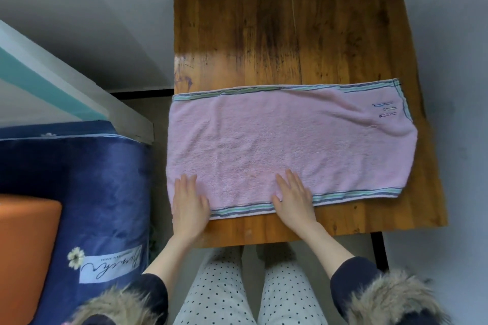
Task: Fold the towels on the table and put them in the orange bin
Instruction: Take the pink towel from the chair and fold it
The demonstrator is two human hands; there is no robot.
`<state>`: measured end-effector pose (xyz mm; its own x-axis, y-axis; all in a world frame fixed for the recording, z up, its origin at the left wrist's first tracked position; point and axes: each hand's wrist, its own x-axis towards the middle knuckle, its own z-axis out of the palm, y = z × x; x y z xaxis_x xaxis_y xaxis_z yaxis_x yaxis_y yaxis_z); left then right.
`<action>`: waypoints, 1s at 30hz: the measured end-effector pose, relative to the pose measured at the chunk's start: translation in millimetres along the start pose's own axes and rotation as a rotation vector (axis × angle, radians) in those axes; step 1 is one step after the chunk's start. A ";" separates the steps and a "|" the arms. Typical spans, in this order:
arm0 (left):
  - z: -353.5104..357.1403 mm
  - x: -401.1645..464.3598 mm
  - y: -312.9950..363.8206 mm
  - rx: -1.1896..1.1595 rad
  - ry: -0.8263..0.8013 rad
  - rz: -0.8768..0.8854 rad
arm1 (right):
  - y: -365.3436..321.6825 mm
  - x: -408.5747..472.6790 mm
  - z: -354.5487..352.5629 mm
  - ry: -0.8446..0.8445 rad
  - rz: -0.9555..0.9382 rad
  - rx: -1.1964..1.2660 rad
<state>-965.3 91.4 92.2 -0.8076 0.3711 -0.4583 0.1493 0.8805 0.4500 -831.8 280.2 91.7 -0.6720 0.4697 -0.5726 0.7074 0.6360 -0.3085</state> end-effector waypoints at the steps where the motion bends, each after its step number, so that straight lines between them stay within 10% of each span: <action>1: 4.9 3.2 13.0 0.057 -0.012 0.051 | 16.0 -1.6 -4.9 0.023 0.022 0.009; 8: 81.8 11.6 123.1 0.344 -0.157 0.441 | 151.2 -17.0 -50.4 0.371 0.257 0.210; 13: 147.3 15.7 201.7 0.428 -0.176 0.668 | 217.6 -16.8 -76.6 0.600 0.708 0.730; 16: 174.2 24.1 225.8 0.484 -0.194 0.712 | 236.1 -6.0 -86.3 0.446 0.910 1.281; 21: 194.7 26.4 221.7 0.556 -0.188 0.671 | 247.9 12.7 -93.8 0.212 0.902 1.846; 30: 191.9 20.1 228.4 0.569 -0.191 0.658 | 273.3 -4.3 -113.6 0.904 0.720 1.932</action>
<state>-837.9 356.6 38.7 -0.3571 0.8512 -0.3845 0.8512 0.4661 0.2414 -660.5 521.5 96.1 0.2194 0.7002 -0.6794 -0.2774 -0.6228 -0.7315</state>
